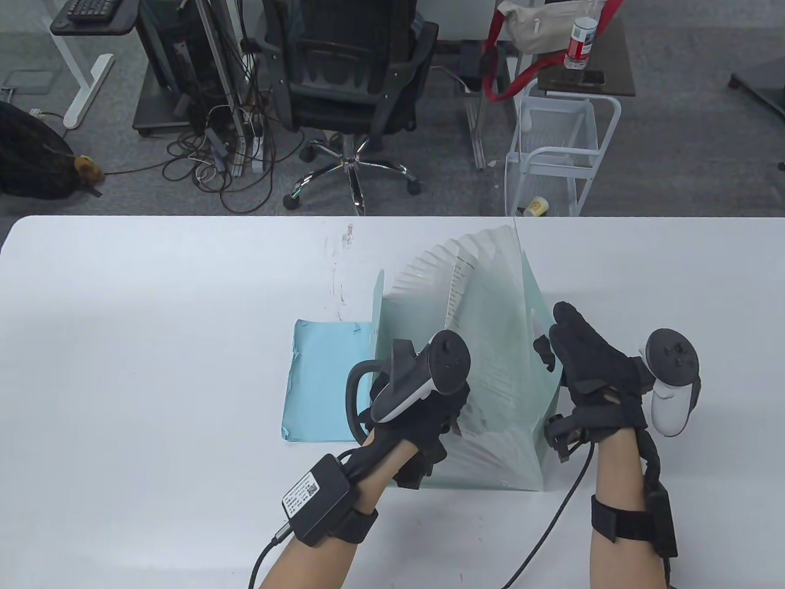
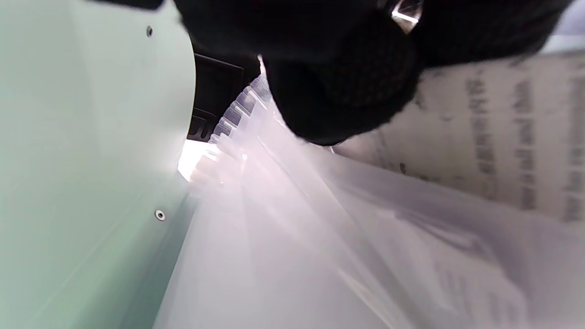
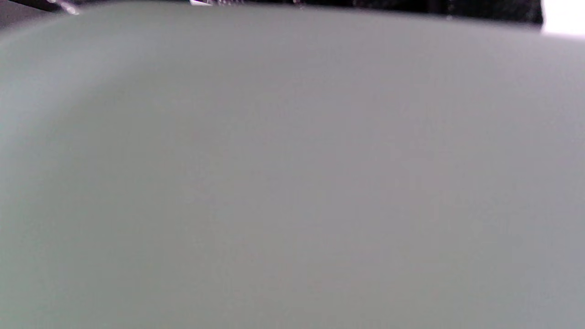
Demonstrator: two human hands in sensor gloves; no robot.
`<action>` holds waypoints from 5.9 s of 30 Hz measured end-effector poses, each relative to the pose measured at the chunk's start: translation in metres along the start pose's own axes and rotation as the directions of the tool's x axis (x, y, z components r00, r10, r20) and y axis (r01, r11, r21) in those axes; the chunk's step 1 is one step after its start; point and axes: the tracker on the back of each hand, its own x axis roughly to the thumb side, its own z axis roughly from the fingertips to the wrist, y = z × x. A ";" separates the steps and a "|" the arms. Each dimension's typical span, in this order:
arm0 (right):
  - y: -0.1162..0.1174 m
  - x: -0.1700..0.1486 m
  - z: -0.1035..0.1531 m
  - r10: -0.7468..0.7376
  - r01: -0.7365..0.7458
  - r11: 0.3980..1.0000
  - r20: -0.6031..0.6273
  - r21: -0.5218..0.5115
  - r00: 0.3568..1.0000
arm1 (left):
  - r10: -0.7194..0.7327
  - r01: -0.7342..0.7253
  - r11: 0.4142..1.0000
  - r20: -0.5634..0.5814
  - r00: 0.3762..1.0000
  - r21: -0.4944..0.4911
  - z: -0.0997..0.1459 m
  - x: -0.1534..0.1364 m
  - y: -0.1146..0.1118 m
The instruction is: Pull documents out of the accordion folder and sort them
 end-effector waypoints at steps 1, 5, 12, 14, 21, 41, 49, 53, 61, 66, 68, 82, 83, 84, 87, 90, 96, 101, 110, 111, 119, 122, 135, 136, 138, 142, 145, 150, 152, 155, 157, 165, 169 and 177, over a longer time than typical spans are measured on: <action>0.001 0.000 0.000 0.003 -0.003 1.000 -0.001 -0.001 1.000 | 0.003 -0.003 1.000 0.004 1.000 -0.015 -0.001 0.001 -0.001; 0.002 0.001 0.001 0.030 -0.030 0.999 -0.004 -0.020 1.000 | 0.019 -0.018 1.000 0.013 1.000 -0.024 -0.003 0.001 -0.002; 0.003 0.001 0.000 0.037 -0.037 0.999 -0.006 -0.022 0.999 | 0.041 -0.042 0.998 0.032 0.999 0.044 0.001 0.000 0.002; 0.003 0.001 0.000 0.040 -0.040 0.999 -0.007 -0.025 0.999 | 0.039 -0.041 0.997 0.033 0.999 0.059 0.002 0.000 0.004; 0.003 0.002 0.000 0.042 -0.042 0.999 -0.007 -0.026 0.999 | 0.106 -0.108 0.989 0.018 0.994 0.097 0.007 -0.011 0.018; 0.001 0.002 0.001 0.031 -0.031 0.999 -0.010 -0.025 0.999 | 0.446 -0.453 0.872 0.080 0.891 0.185 0.038 -0.105 0.065; -0.001 0.001 0.001 0.016 -0.016 0.999 -0.013 -0.028 1.000 | 0.569 -0.574 0.765 0.109 0.815 0.293 0.063 -0.146 0.094; -0.001 0.001 0.001 0.016 -0.016 0.999 -0.012 -0.029 1.000 | 0.620 -0.622 0.694 0.138 0.772 0.363 0.078 -0.171 0.108; -0.002 0.002 0.002 0.018 -0.018 0.999 -0.012 -0.027 1.000 | 0.601 -0.514 0.658 0.027 0.799 0.550 0.112 -0.229 0.123; -0.001 0.001 0.001 0.019 -0.019 1.000 -0.013 -0.025 1.000 | 0.553 -0.384 0.714 -0.135 0.822 0.585 0.131 -0.272 0.126; -0.001 0.001 0.001 0.017 -0.018 1.000 -0.014 -0.024 1.000 | 0.535 -0.368 0.763 -0.199 0.821 0.532 0.133 -0.286 0.125; 0.003 0.004 0.002 0.036 -0.036 0.999 -0.008 -0.011 0.999 | 0.331 -0.231 0.938 -0.479 0.813 0.258 0.095 -0.354 0.067; 0.003 0.004 0.002 0.039 -0.039 0.999 -0.007 -0.010 0.999 | 0.317 -0.222 0.944 -0.485 0.815 0.244 0.092 -0.356 0.064; 0.003 0.005 0.002 0.042 -0.042 0.999 -0.006 -0.009 0.999 | 0.313 -0.222 0.946 -0.487 0.815 0.236 0.090 -0.358 0.061; 0.004 0.005 0.001 0.045 -0.045 0.999 -0.007 -0.010 0.999 | 0.315 -0.243 0.948 -0.496 0.809 0.205 0.083 -0.363 0.054; 0.003 0.005 0.002 0.042 -0.042 0.999 -0.008 -0.013 0.999 | 0.323 -0.261 0.946 -0.501 0.803 0.193 0.078 -0.366 0.048; 0.003 0.005 0.003 0.043 -0.044 0.999 -0.008 -0.018 0.999 | 0.285 -0.259 0.958 -0.526 0.801 0.125 0.069 -0.369 0.037; 0.003 0.005 0.003 0.048 -0.048 0.999 -0.006 -0.021 0.999 | 0.183 -0.159 0.983 -0.543 0.820 0.091 0.062 -0.366 0.029; 0.003 0.005 0.003 0.051 -0.051 0.998 -0.005 -0.020 0.999 | 0.046 -0.063 0.998 -0.636 0.770 -0.003 0.053 -0.367 0.006; 0.003 0.005 0.003 0.052 -0.052 0.998 -0.005 -0.020 0.999 | 0.027 -0.053 0.998 -0.648 0.761 -0.020 0.052 -0.368 0.002; 0.003 0.005 0.003 0.049 -0.049 0.999 -0.007 -0.019 0.999 | -0.076 0.055 0.997 -0.697 0.713 -0.053 0.048 -0.372 -0.018; 0.004 0.005 0.002 0.051 -0.051 0.999 -0.007 -0.018 0.999 | -0.094 0.078 0.995 -0.721 0.686 -0.056 0.048 -0.374 -0.022; 0.003 0.005 0.002 0.042 -0.042 0.999 -0.009 -0.016 0.999 | 0.086 -0.031 0.994 -0.606 0.791 0.101 0.043 -0.320 0.022; 0.002 0.005 0.002 0.042 -0.042 0.999 -0.009 -0.016 0.999 | 0.104 -0.053 0.993 -0.578 0.809 0.104 0.041 -0.311 0.028; 0.002 0.004 0.002 0.038 -0.038 0.999 -0.010 -0.015 0.999 | 0.151 -0.116 0.988 -0.517 0.843 0.099 0.039 -0.286 0.042; 0.003 0.003 0.000 0.029 -0.029 1.000 -0.011 -0.003 1.000 | 0.219 -0.169 0.970 -0.322 0.921 0.176 0.036 -0.231 0.063; 0.003 0.003 0.000 0.036 -0.036 0.999 -0.009 -0.001 0.999 | 0.186 -0.157 0.977 -0.215 0.959 0.143 0.036 -0.179 0.076; 0.002 0.003 0.001 0.037 -0.037 0.999 -0.010 -0.001 0.999 | 0.030 -0.021 0.987 -0.053 0.998 0.161 0.038 -0.097 0.080; 0.001 0.003 0.001 0.031 -0.031 1.000 -0.012 -0.002 0.999 | 0.014 -0.021 0.992 0.048 0.999 0.128 0.035 -0.069 0.073; 0.000 0.002 0.000 0.017 -0.017 1.000 -0.016 0.003 1.000 | 0.014 -0.028 0.997 0.186 0.982 0.070 0.029 -0.035 0.056; 0.000 0.001 0.000 0.015 -0.015 1.000 -0.016 0.005 1.000 | -0.020 0.010 0.999 0.208 0.978 0.049 0.021 -0.018 0.046; 0.001 0.002 0.000 0.019 -0.019 1.000 -0.011 0.005 1.000 | -0.169 0.170 0.985 0.053 0.984 -0.021 -0.004 0.011 0.021; 0.001 0.002 0.000 0.020 -0.020 1.000 -0.009 0.007 1.000 | -0.182 0.182 0.983 0.015 0.983 -0.022 -0.012 0.015 0.014; 0.000 0.002 0.000 0.010 -0.010 1.000 -0.012 0.012 1.000 | -0.123 0.122 0.992 0.104 0.987 0.014 -0.018 0.023 0.005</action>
